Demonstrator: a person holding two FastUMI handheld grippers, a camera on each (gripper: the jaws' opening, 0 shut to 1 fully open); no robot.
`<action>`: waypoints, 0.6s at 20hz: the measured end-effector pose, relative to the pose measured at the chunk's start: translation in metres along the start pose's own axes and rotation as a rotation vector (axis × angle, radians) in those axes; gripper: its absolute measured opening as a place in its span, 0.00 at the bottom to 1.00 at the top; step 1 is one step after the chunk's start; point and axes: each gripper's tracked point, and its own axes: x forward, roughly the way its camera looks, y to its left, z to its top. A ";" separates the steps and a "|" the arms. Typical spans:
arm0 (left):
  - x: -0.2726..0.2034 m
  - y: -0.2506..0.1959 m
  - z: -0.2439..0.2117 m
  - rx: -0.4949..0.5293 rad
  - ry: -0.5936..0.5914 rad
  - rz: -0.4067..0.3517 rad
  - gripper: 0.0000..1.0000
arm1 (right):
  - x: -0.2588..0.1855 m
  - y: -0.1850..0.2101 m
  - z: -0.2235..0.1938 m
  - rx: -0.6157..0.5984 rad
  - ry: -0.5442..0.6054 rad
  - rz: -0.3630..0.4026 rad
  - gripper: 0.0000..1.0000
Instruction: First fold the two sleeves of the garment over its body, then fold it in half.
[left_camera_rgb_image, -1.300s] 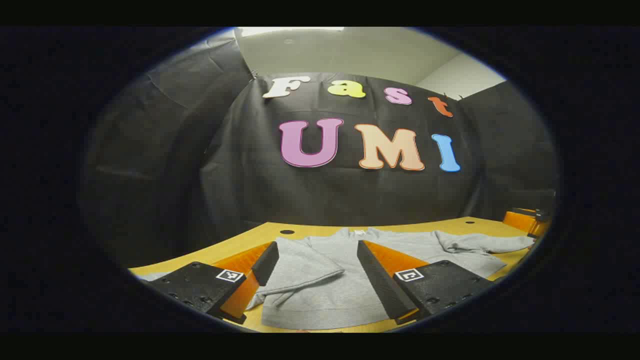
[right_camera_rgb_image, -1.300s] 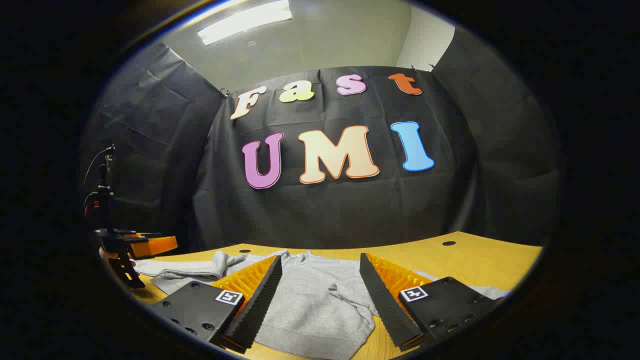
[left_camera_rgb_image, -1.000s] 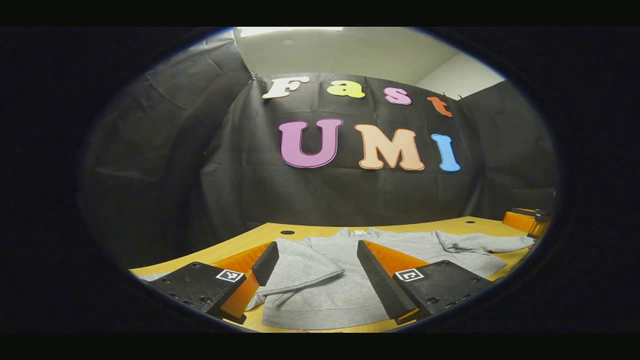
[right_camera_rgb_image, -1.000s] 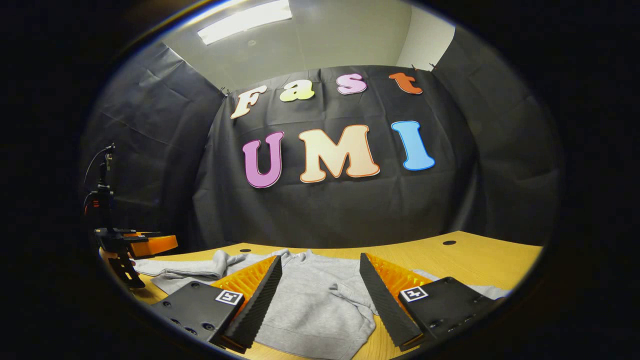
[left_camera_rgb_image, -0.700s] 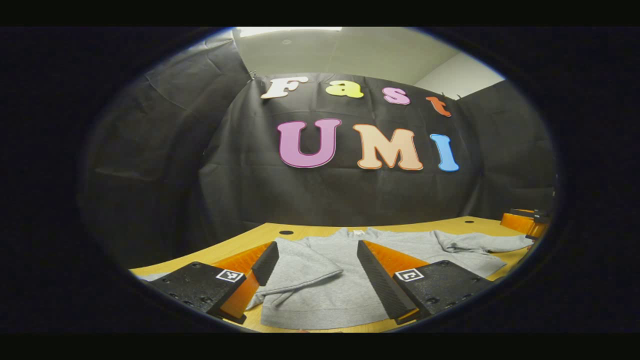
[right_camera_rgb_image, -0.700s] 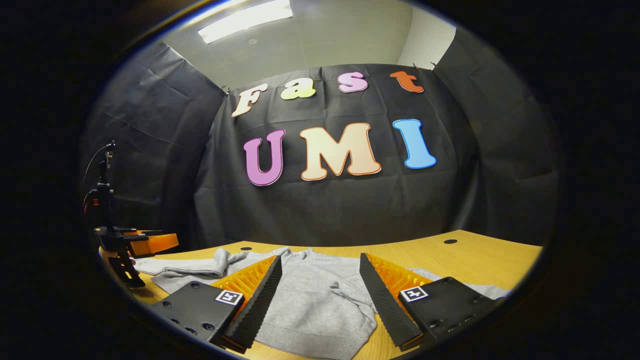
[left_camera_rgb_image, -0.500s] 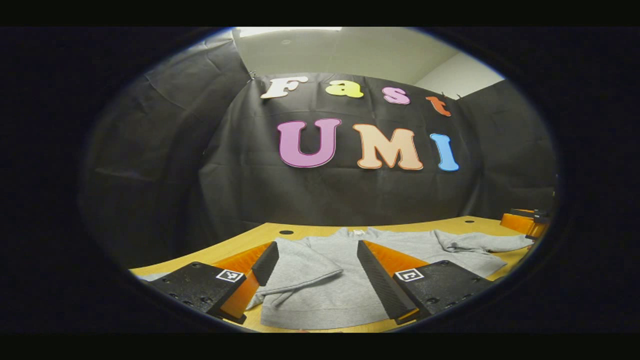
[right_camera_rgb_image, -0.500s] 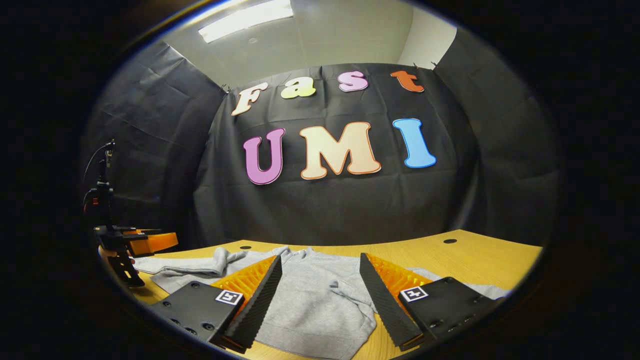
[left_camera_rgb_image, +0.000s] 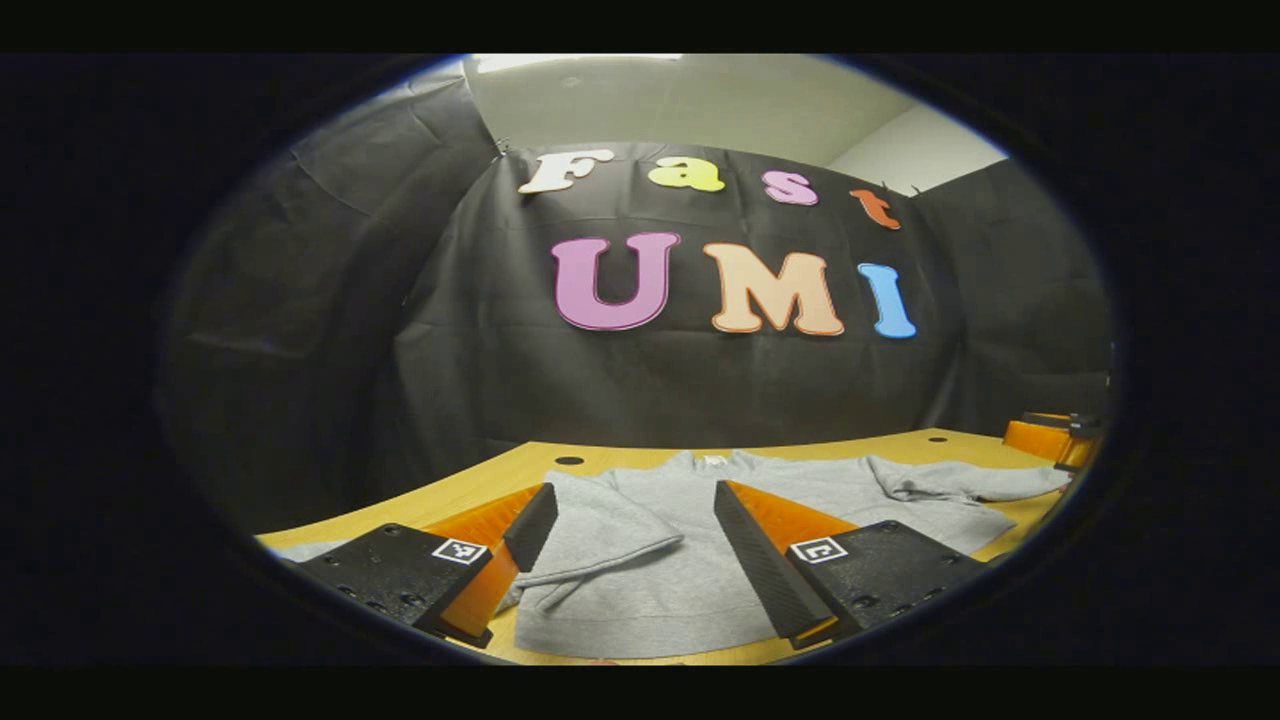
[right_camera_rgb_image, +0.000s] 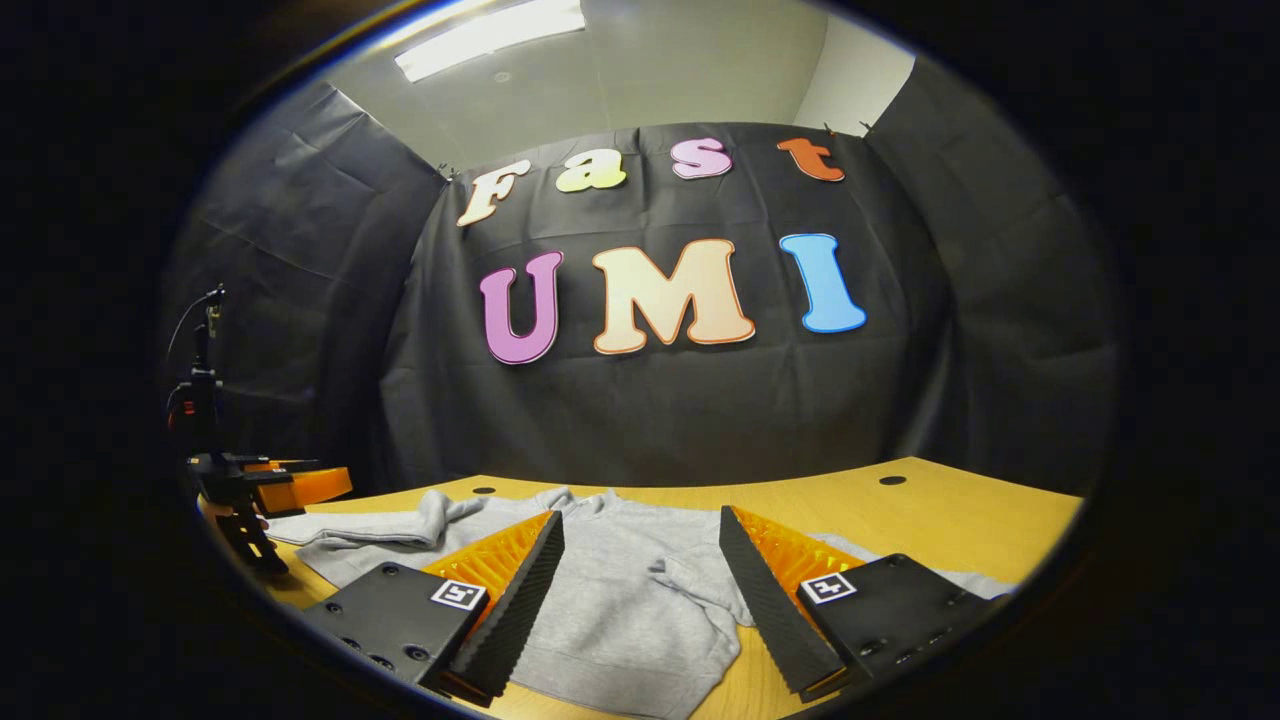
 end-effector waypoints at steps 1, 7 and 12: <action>0.001 0.002 -0.001 0.005 -0.002 0.005 0.94 | -0.001 -0.009 0.007 -0.003 -0.003 -0.012 0.98; 0.008 0.009 -0.007 0.007 0.001 0.018 0.93 | -0.022 -0.107 0.022 -0.044 0.107 -0.152 0.98; 0.011 0.013 -0.014 0.012 0.016 0.022 0.94 | -0.057 -0.184 -0.013 -0.060 0.365 -0.259 0.98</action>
